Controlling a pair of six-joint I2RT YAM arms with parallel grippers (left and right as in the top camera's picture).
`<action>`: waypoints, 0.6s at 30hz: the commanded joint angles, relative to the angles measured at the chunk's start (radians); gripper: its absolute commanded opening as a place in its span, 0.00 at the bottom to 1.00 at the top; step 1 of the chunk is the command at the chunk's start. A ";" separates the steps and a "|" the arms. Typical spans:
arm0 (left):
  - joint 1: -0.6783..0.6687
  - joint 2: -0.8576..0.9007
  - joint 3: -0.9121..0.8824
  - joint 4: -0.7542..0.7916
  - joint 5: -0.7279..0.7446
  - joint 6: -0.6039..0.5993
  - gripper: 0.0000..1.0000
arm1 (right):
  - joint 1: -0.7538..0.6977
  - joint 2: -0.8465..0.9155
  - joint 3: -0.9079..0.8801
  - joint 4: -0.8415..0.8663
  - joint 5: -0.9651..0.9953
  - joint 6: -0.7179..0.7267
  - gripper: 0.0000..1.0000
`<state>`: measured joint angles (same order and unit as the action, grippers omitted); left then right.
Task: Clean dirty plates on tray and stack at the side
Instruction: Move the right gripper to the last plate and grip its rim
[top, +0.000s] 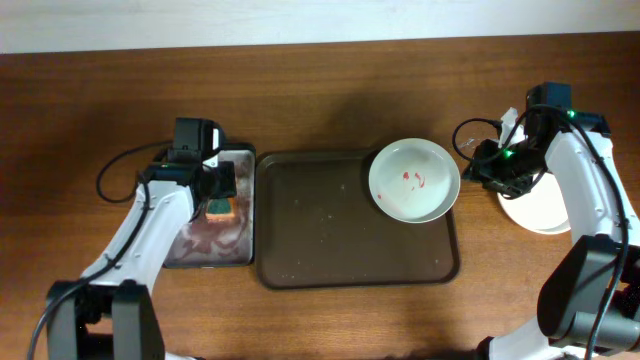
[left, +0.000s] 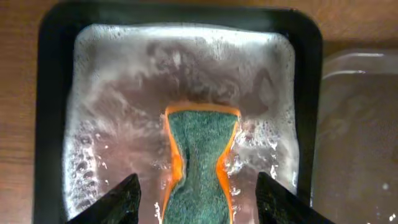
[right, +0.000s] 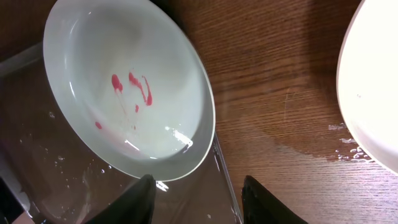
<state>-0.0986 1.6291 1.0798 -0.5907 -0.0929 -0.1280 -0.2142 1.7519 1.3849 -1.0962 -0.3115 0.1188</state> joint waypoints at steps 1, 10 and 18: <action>0.000 -0.005 -0.002 -0.036 0.004 -0.004 0.50 | 0.007 0.008 0.006 -0.004 0.013 -0.011 0.46; 0.001 0.074 -0.067 0.045 0.018 -0.043 0.44 | 0.007 0.008 0.006 -0.008 0.013 -0.011 0.45; 0.002 0.163 -0.067 0.093 0.052 -0.043 0.07 | 0.007 0.008 0.006 -0.008 0.013 -0.011 0.45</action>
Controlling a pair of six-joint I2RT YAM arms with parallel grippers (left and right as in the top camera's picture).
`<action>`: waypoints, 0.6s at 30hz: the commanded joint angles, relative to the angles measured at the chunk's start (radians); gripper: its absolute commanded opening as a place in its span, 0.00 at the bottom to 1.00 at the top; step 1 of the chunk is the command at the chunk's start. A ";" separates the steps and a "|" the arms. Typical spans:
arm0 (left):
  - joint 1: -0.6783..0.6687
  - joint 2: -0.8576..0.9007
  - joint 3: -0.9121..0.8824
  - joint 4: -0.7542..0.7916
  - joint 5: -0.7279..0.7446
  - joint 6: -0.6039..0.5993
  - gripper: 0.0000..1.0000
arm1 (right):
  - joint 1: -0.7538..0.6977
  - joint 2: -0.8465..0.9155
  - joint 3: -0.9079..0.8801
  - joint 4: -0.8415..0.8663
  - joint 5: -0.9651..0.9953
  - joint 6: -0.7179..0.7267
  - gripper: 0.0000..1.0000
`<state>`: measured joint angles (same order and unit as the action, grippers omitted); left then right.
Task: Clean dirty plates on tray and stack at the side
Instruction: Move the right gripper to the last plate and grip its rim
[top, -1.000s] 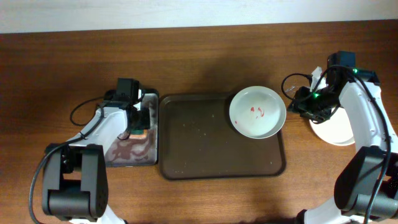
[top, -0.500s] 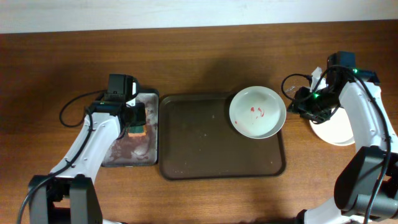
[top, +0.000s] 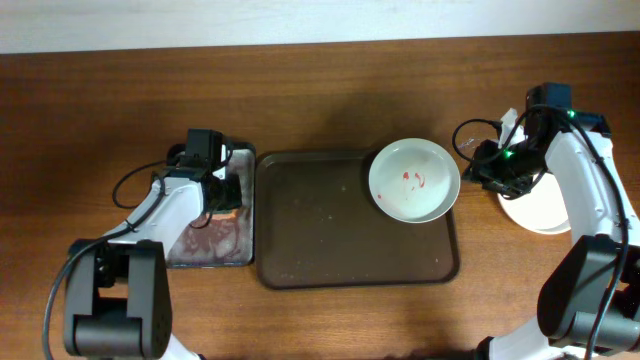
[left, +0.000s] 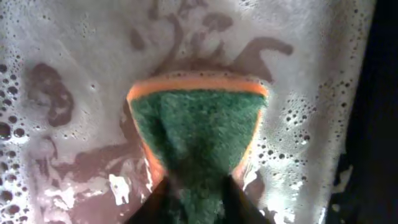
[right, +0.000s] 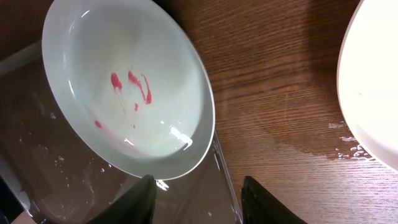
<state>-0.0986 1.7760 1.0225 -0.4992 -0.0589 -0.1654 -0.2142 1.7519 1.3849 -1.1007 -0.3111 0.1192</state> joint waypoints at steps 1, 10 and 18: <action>0.002 0.016 -0.010 0.001 0.018 -0.006 0.00 | 0.007 0.008 0.006 -0.003 0.013 -0.011 0.45; 0.002 0.016 -0.010 -0.044 0.011 -0.006 0.00 | 0.019 0.008 0.006 0.035 0.189 -0.016 0.40; 0.002 0.016 -0.010 -0.047 0.011 -0.006 0.00 | 0.039 0.080 0.006 0.124 0.112 -0.109 0.41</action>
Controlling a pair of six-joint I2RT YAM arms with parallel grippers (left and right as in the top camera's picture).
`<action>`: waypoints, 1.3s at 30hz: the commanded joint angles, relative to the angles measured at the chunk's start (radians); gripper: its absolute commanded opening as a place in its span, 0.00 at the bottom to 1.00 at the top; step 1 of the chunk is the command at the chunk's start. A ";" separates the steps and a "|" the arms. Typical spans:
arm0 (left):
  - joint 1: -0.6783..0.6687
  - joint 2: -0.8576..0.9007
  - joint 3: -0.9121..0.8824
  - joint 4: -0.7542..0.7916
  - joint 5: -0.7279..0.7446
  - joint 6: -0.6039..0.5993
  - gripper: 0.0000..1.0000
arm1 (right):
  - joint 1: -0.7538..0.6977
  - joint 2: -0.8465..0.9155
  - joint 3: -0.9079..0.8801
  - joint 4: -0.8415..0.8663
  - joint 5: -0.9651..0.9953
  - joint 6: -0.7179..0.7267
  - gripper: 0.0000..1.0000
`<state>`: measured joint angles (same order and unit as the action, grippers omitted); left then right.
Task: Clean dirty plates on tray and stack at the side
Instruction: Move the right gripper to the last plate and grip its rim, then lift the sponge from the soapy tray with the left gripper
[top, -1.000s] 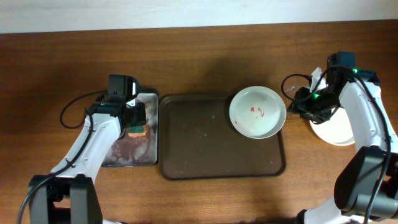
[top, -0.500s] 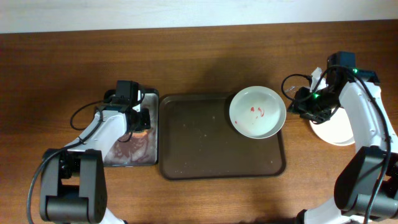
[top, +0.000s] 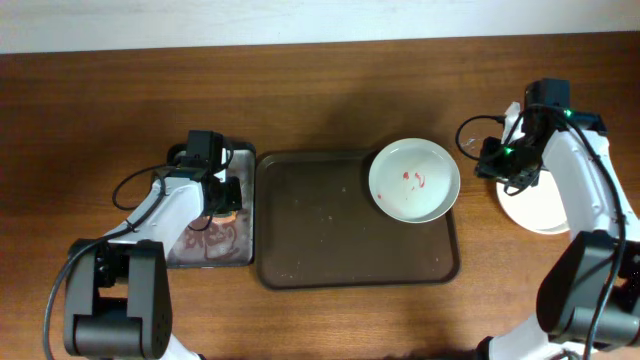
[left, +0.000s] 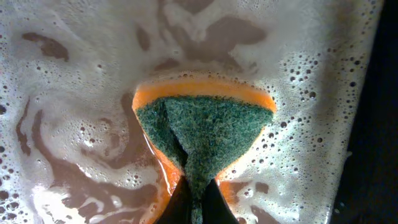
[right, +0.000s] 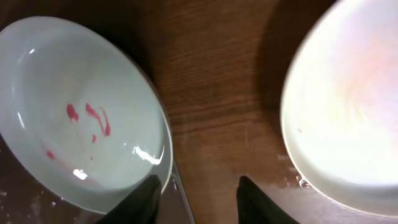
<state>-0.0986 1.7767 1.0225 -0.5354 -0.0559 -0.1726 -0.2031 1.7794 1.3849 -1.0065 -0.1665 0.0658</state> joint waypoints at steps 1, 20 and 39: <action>0.002 0.015 -0.010 -0.011 0.008 0.002 0.00 | 0.035 0.071 0.006 0.055 -0.036 -0.060 0.41; 0.002 0.015 -0.010 -0.015 0.008 0.002 0.01 | 0.081 0.180 0.100 0.043 -0.147 -0.047 0.04; 0.002 -0.145 -0.006 -0.026 0.008 0.002 0.00 | 0.472 0.159 -0.056 0.123 0.029 0.283 0.04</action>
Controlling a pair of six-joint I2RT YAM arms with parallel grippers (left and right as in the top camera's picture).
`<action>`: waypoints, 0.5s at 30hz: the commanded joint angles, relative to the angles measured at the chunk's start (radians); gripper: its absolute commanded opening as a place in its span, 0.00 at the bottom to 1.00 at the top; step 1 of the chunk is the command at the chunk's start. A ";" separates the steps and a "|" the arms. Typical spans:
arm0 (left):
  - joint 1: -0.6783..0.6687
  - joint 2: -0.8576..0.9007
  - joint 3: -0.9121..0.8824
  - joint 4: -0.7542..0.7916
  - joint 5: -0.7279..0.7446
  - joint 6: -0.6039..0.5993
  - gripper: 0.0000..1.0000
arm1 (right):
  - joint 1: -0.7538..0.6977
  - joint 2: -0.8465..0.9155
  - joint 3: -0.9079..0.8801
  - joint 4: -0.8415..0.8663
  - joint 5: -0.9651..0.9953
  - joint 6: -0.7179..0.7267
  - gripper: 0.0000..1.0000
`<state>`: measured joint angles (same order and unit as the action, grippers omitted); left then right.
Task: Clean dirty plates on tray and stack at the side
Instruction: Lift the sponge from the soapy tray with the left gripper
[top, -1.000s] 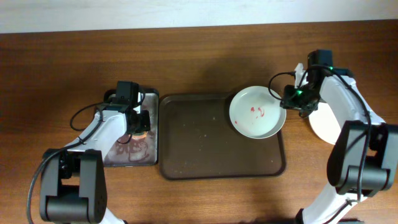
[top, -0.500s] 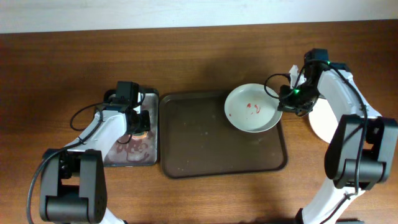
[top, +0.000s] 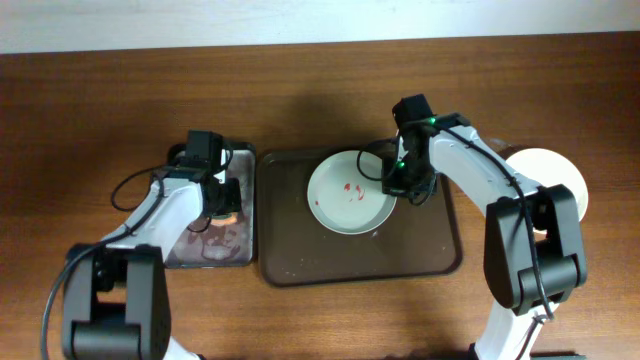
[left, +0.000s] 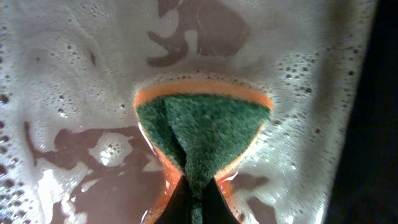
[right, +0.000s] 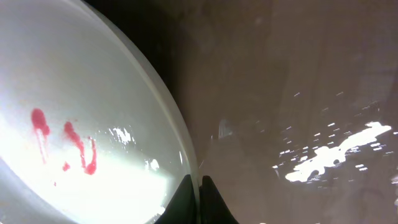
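Note:
A white plate (top: 348, 192) (right: 93, 124) smeared with red lies near the middle of the dark brown tray (top: 430, 258). My right gripper (top: 396, 180) (right: 196, 205) is shut on the plate's right rim. A green and orange sponge (left: 202, 127) (top: 228, 213) sits in foamy water in the soap pan (top: 200, 255). My left gripper (left: 196, 208) is shut on the sponge, pinching its near end. A clean white plate (top: 555, 180) rests on the table at the right.
The wooden table (top: 100, 100) surrounds the tray and pan. Wet streaks and droplets (right: 329, 149) shine on the tray floor to the right of the dirty plate. The left arm's cable (top: 135, 185) loops beside the pan.
My right gripper was open over the table between the two plates; now it is shut on the dirty plate's rim, and the plate lies further left on the tray. The left gripper still holds the sponge.
First my left gripper was open around the sponge in the pan and my right gripper hung open by the tray's right end. The left then shut on the sponge and stayed so. The right has since taken the dirty plate's rim, and the plate now lies mid-tray.

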<state>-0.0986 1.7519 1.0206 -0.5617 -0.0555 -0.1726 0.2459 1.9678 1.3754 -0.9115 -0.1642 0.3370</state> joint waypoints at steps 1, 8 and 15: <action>0.002 -0.153 -0.005 0.000 0.008 0.002 0.00 | 0.024 -0.029 -0.056 0.031 0.027 0.012 0.04; 0.002 -0.375 -0.005 0.004 0.008 -0.011 0.00 | 0.024 -0.029 -0.062 0.031 0.027 -0.018 0.04; 0.002 -0.558 -0.005 0.031 0.008 -0.048 0.00 | 0.024 -0.029 -0.062 0.030 0.027 -0.018 0.04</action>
<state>-0.0986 1.2606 1.0149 -0.5438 -0.0555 -0.2028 0.2600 1.9663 1.3251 -0.8806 -0.1616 0.3321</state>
